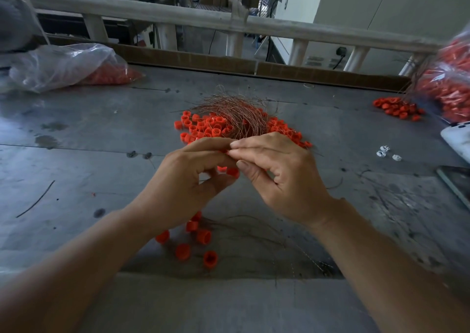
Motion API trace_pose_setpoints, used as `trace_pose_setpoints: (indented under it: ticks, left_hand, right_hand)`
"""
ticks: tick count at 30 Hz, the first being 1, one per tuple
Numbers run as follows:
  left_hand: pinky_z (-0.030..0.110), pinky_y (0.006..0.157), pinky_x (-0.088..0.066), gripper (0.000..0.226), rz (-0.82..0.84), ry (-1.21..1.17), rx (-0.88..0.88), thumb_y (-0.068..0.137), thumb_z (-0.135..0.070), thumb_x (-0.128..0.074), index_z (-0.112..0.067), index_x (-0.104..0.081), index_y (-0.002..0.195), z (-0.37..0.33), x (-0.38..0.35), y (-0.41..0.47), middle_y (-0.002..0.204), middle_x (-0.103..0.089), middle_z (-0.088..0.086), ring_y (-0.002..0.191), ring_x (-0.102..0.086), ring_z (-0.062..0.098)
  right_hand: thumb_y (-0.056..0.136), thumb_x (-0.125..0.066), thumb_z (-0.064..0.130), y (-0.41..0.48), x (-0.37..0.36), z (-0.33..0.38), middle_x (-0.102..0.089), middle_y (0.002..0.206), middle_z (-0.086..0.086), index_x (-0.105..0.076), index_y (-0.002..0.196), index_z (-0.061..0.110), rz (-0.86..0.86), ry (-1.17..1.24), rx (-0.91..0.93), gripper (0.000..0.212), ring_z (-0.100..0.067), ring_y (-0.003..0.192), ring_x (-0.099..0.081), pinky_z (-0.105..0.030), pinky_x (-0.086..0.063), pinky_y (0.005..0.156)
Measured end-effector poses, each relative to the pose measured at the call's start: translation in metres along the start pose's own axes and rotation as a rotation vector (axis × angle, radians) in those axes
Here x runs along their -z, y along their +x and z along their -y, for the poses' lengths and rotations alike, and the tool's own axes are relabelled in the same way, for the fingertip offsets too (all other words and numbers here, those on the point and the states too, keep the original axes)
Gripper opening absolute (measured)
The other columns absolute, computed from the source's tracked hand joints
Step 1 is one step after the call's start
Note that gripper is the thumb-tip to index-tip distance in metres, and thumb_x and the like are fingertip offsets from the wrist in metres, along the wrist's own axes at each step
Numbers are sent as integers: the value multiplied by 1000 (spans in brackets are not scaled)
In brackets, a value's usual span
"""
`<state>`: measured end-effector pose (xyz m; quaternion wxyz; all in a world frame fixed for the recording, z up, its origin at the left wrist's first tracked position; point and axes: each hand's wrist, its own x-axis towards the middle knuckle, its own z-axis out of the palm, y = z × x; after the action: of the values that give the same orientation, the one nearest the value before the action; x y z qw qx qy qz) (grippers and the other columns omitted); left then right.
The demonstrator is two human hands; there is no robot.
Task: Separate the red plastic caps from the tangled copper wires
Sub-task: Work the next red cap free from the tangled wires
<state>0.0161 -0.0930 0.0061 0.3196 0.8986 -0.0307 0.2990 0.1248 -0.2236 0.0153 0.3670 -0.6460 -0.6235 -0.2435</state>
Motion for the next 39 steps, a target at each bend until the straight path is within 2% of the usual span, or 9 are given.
trace_pose_setpoints:
  ticks: [5,12,16,21,25,28,31,35,39]
  left_hand:
    - [8,81,-46,15,14,-41,-16,80,-18,-62,-23,-66,93,-1,-1,-1,102,-63,-11,93,-59,-1]
    - [0,83,-40,34,-94,5,26,77,-12,-69,-24,-59,107,2,2,0,103,-53,-27,95,-51,-21]
    - [2,82,-42,33,-127,-47,67,75,-7,-69,-24,-62,103,-2,4,-2,100,-58,-22,94,-56,-16]
    - [6,77,-47,30,-203,-240,81,73,-24,-65,-26,-62,102,-10,13,-3,98,-65,-15,91,-62,-7]
    - [12,74,-50,29,-90,-641,146,67,-26,-71,-26,-72,96,-15,15,-5,94,-72,-13,89,-67,4]
    - [16,78,-51,25,-21,-718,135,68,-32,-71,-28,-74,92,-15,13,-7,99,-72,-9,93,-67,9]
    - [18,78,-52,26,-50,-791,163,66,-36,-73,-26,-75,91,-13,15,-5,98,-72,-7,92,-68,11]
    - [18,76,-52,25,-62,-802,187,66,-29,-72,-22,-75,90,-13,15,-4,96,-73,-3,90,-68,12]
    - [18,74,-52,26,-93,-809,222,64,-29,-73,-23,-75,89,-14,15,-4,98,-72,-3,90,-68,12]
  right_hand:
    - [83,-58,8,0,0,1,-70,95,-11,-70,92,-2,-7,14,20,18,-22,88,-66,-27,-49,83]
    - [83,-57,10,0,0,-2,-70,92,-11,-71,90,-1,-3,-21,-31,19,-23,86,-66,-27,-48,82]
    - [82,-63,7,0,1,-4,-70,95,-11,-71,93,0,44,-39,-107,16,-24,90,-65,-23,-44,86]
    - [83,-60,14,-2,1,-6,-68,105,-10,-68,102,3,141,-66,-212,24,-25,102,-60,-17,-33,92]
    - [82,-61,24,-1,6,-1,-61,117,-1,-57,122,8,120,224,-338,43,-13,113,-55,-25,-43,96]
    - [81,-62,18,-1,3,5,-61,105,6,-58,118,5,97,390,-324,40,-4,102,-58,-15,-46,89]
    - [81,-63,10,0,5,7,-67,92,2,-63,108,9,45,444,-332,27,-6,86,-63,-15,-49,78]
    - [80,-63,5,2,10,6,-62,80,2,-66,95,12,3,332,-282,17,-8,76,-58,-14,-45,68]
    - [80,-64,7,4,12,5,-54,76,7,-69,88,5,9,236,-252,10,3,66,-48,-8,-36,62]
